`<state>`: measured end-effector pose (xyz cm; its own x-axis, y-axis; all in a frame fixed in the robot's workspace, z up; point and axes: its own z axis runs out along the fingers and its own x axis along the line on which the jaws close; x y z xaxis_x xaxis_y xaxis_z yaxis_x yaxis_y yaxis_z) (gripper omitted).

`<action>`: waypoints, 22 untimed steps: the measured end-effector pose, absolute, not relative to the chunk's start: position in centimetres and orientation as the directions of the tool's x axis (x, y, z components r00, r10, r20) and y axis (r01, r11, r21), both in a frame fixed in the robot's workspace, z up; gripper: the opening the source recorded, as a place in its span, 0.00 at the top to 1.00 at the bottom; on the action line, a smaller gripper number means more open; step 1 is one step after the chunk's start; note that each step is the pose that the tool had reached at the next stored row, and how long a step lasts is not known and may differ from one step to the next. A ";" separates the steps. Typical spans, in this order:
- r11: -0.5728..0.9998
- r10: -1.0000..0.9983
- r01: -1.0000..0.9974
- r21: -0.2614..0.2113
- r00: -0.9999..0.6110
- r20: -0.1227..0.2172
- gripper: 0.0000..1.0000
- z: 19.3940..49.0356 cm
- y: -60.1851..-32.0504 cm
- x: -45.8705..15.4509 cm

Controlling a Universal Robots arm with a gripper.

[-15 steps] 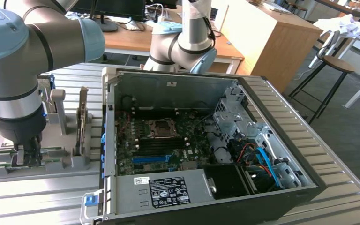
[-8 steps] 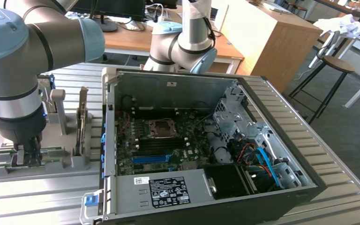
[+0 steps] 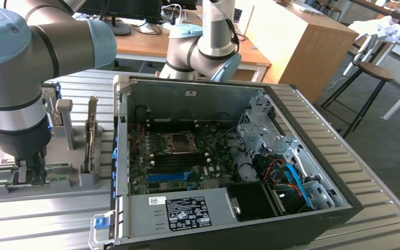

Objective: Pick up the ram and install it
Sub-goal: 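Pick up the ram and move it above insertion slot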

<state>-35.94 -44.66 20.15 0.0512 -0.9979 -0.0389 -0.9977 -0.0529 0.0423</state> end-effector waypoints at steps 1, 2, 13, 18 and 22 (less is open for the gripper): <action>-0.053 -0.998 -0.998 0.042 0.051 -0.039 0.79 20.1 -44.7 -35.9; -0.053 -0.998 -0.998 0.042 0.051 -0.039 0.79 20.1 -44.7 -35.9; -0.053 -0.998 -0.998 0.042 0.051 -0.039 0.89 20.2 -44.7 -35.9; -0.053 -0.998 -0.998 0.042 0.051 -0.039 0.89 20.1 -44.7 -35.9; -0.053 -0.998 -0.998 0.042 0.051 -0.039 0.89 20.2 -44.7 -35.9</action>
